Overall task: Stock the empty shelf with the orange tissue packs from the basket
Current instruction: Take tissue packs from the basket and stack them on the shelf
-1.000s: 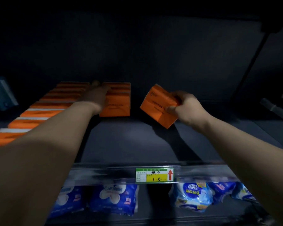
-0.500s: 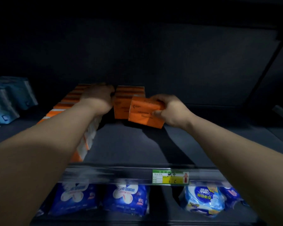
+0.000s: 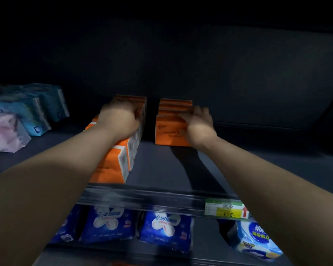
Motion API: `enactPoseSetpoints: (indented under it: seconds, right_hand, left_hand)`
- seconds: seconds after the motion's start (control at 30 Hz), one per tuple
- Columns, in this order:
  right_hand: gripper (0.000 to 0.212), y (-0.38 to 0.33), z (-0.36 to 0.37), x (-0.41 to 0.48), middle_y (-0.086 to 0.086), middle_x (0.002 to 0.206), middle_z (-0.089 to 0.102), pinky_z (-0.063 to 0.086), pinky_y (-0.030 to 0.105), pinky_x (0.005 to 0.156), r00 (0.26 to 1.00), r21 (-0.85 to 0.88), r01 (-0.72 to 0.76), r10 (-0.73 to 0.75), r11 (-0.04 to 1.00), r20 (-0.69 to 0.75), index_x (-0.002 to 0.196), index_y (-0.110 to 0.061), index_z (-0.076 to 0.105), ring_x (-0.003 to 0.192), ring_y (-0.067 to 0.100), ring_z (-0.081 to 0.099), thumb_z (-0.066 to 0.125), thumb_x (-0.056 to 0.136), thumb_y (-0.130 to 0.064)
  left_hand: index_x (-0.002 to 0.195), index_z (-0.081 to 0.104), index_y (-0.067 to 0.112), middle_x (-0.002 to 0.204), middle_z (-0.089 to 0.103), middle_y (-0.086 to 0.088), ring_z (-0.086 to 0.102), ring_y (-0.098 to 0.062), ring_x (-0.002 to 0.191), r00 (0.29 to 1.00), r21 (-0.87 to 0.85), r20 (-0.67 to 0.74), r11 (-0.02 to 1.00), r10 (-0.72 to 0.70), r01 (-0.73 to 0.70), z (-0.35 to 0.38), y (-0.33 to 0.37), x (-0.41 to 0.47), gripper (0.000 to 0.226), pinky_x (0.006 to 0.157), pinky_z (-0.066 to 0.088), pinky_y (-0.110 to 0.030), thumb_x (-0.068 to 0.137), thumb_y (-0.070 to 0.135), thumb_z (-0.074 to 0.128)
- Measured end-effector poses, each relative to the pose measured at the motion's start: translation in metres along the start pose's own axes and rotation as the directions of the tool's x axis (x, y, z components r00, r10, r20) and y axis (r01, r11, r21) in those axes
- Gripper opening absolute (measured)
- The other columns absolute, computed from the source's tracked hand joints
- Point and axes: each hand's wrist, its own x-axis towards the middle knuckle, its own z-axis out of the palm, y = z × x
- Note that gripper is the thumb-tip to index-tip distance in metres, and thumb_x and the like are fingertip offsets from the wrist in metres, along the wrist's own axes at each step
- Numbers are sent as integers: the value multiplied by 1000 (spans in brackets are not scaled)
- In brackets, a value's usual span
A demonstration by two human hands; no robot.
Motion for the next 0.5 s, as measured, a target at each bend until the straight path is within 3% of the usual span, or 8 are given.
enactPoseSetpoints:
  seconds: [0.07,0.2,0.37,0.5]
  right_hand:
    - [47,-1,-2,-1,11,133,36,26,33,97,1000,19,-24,24,1000,4,136,-29,43,121,34,32,50,90,-25]
    - [63,2,-16,-9,11,141,36,25,41,107,1000,-54,6,-6,998,0,140,-25,37,127,33,30,62,84,-34]
    - [57,18,-44,-36,5,139,45,23,41,111,996,-65,53,-57,997,-63,138,-25,42,130,30,34,60,86,-35]
    - [58,36,-69,-67,1,144,42,20,40,113,997,-94,20,-27,995,-73,140,-24,41,134,27,32,60,87,-38]
  left_hand:
    - [117,61,14,119,61,-16,57,-36,107,1000,-8,6,1000,0,0,-1,3,-1,39,87,48,-37,90,39,47]
    - [120,58,17,120,59,-17,55,-36,108,1000,-8,11,1000,26,-26,-8,10,-4,37,84,46,-35,87,34,53]
    - [116,62,13,116,63,-19,59,-37,104,999,-26,2,998,52,-52,-22,31,-18,36,80,46,-35,87,34,55]
    - [119,60,21,117,64,-12,58,-36,107,991,-50,36,991,126,-124,-32,63,-37,37,83,46,-38,88,38,51]
